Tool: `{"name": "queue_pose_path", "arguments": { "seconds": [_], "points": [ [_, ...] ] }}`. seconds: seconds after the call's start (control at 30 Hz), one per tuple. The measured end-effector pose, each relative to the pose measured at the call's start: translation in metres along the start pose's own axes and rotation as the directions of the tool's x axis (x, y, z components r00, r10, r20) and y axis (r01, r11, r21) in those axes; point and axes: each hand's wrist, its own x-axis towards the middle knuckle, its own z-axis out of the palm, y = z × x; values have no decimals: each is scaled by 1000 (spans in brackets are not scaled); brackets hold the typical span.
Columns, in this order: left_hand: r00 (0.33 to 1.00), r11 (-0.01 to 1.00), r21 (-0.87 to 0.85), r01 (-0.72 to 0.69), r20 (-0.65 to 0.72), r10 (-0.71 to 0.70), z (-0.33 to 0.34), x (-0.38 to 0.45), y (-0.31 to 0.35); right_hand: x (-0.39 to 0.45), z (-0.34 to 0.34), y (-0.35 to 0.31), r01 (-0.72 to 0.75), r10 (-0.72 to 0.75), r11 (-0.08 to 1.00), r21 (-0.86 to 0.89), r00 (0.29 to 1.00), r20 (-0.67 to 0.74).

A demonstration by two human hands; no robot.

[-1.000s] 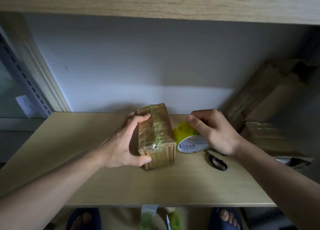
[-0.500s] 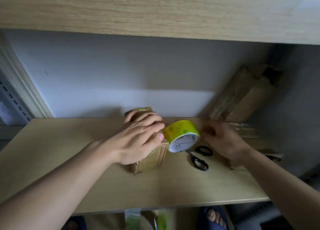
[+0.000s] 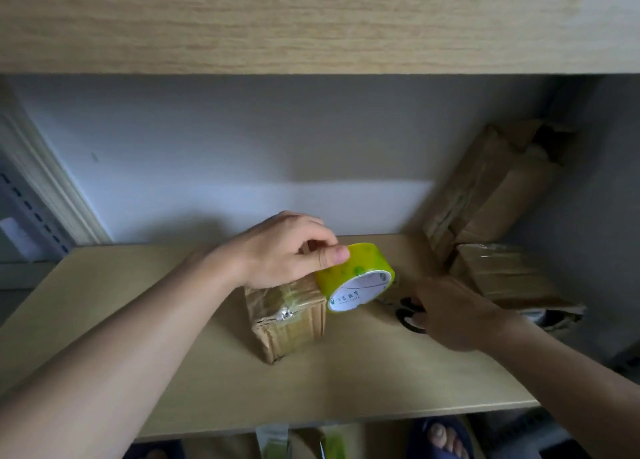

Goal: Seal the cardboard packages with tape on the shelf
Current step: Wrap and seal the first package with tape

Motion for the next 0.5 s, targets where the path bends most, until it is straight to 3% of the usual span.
{"name": "queue_pose_path", "arguments": {
  "seconds": [0.1, 0.17, 0.27, 0.4, 0.5],
  "points": [
    [995, 998, -52, -26, 93, 30, 0, 2, -6, -3, -2, 4, 33, -35, 999, 29, 996, 81],
    [990, 994, -108, 33, 140, -18, -2, -2, -14, -5, -5, 7, 40, -59, 987, 158, 992, 114],
    [980, 914, -371, 162, 168, -106, -7, -13, -29, -12, -18, 14, 99, -187, 921, 378, 962, 202],
    [988, 783, -603, 152, 72, -137, -6, -24, -38, -19, -36, 21, 148, -387, 799, 582, 868, 311],
    [983, 750, -651, 118, -30, -180, -2, -27, -36, -18, -45, 18, 151, -486, 650, 745, 836, 255]
  ]
}}
